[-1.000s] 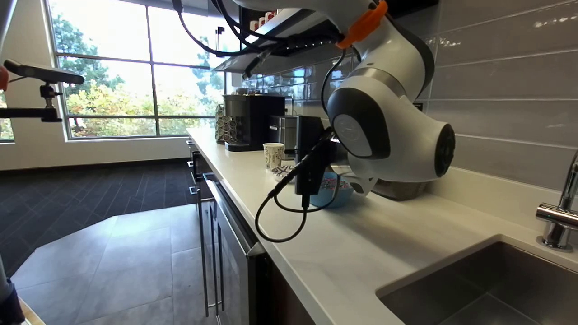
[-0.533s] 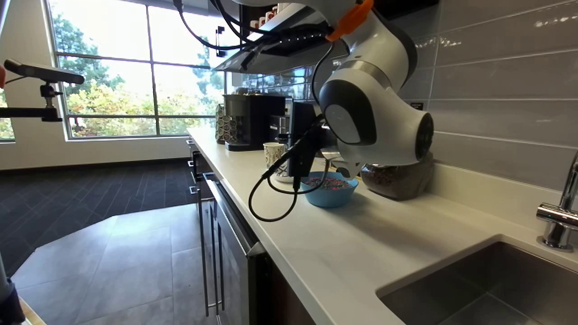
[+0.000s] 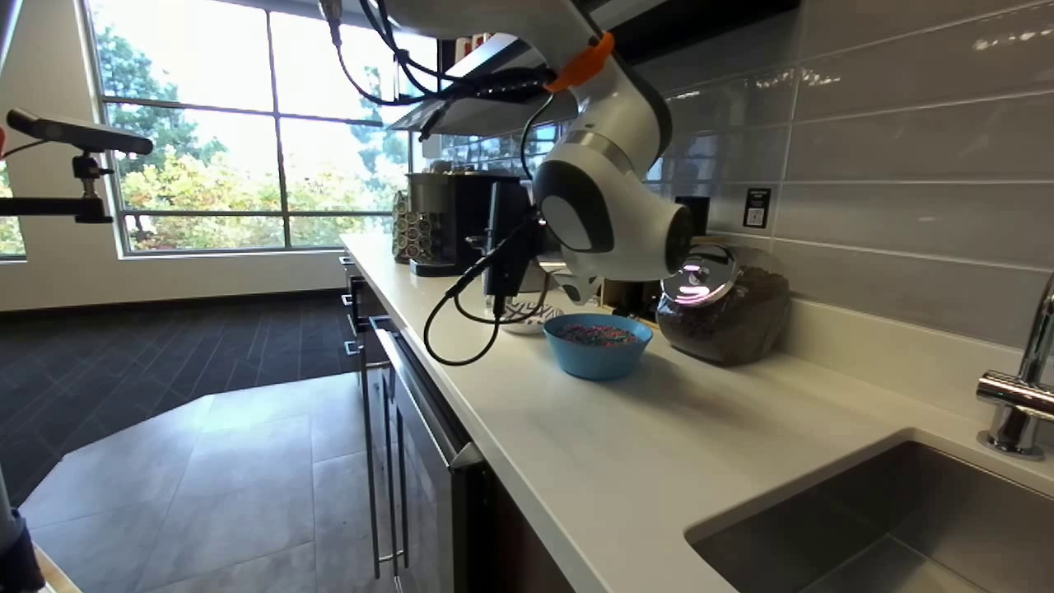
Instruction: Scoop up some cereal in the blue bowl and put it into the white one
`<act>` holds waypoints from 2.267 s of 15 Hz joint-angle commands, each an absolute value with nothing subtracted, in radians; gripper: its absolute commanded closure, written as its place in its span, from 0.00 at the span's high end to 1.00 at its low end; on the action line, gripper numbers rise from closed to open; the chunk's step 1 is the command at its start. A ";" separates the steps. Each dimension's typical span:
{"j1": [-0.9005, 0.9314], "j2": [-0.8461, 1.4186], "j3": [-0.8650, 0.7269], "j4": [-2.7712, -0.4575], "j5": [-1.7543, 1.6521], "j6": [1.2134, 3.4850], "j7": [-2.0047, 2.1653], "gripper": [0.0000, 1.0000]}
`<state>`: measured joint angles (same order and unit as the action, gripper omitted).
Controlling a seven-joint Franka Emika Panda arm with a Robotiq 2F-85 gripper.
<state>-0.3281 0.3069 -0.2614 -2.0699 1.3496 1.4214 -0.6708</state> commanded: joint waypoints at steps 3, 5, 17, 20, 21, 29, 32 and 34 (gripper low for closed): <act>-0.243 0.287 -0.229 -2.093 1.437 1.620 -0.599 0.01; -0.220 0.284 -0.217 -2.093 1.443 1.691 -0.583 0.01; -0.101 0.276 -0.146 -2.101 1.405 2.181 -0.497 0.01; -0.076 0.278 -0.130 -2.102 1.386 2.290 -0.459 0.01; -0.066 0.275 -0.125 -2.105 1.374 2.329 -0.446 0.01; 0.000 0.266 -0.074 -2.125 1.191 2.604 -0.324 0.01; 0.021 0.257 -0.056 -2.143 1.084 2.684 -0.260 0.01; 0.028 0.245 -0.045 -2.158 1.013 2.711 -0.213 0.01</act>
